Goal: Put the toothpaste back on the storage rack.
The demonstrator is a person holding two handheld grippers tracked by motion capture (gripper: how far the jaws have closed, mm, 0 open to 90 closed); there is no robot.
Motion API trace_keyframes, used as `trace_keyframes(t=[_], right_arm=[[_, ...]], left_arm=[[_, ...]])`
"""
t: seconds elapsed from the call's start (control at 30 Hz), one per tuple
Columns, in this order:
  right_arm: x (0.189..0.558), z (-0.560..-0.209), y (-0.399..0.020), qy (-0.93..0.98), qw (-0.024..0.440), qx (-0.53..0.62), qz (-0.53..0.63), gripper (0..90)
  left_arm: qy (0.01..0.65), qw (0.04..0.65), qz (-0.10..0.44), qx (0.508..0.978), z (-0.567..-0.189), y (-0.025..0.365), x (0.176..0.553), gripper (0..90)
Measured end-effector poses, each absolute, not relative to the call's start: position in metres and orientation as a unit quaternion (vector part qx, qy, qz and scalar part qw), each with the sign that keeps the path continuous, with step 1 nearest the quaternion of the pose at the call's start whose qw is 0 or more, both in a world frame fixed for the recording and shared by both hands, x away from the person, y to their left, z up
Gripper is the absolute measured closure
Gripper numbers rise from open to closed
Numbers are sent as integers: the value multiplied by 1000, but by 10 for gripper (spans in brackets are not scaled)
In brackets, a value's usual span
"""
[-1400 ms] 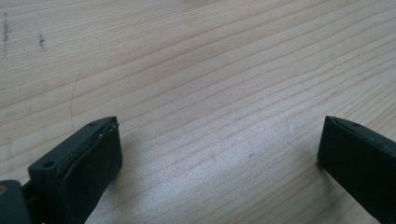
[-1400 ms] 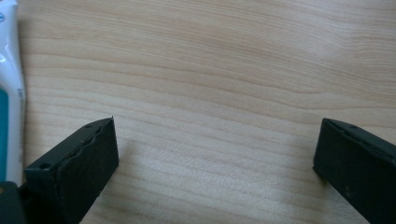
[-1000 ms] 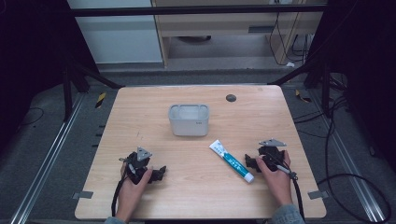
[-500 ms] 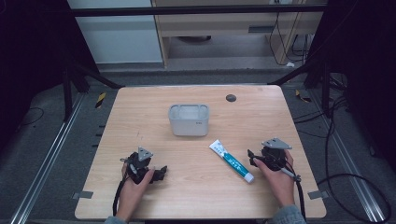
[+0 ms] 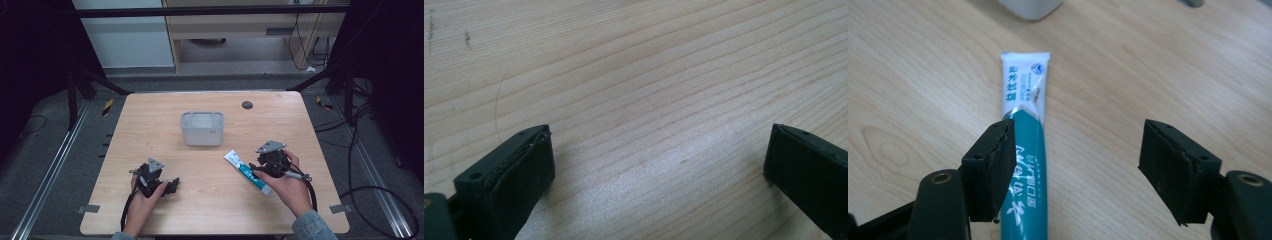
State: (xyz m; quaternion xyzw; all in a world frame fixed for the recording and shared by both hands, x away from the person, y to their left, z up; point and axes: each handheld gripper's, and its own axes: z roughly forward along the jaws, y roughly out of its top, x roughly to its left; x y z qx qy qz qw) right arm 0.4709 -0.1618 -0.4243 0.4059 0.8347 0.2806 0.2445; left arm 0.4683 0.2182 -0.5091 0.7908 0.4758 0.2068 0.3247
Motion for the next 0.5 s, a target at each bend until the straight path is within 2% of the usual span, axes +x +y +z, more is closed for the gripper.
trace_keyframes(t=[0.23, 0.3, 0.5], right_arm=[[485, -417, -143, 862, 222, 388, 237, 334], [493, -415, -138, 870, 211, 386, 221, 388], [502, -420, -127, 885, 195, 369, 204, 432]], left_arm=[[476, 325, 207, 791, -509, 218, 468, 0], [476, 324, 206, 791, -509, 218, 468, 0], [476, 324, 207, 791, -509, 218, 467, 0]])
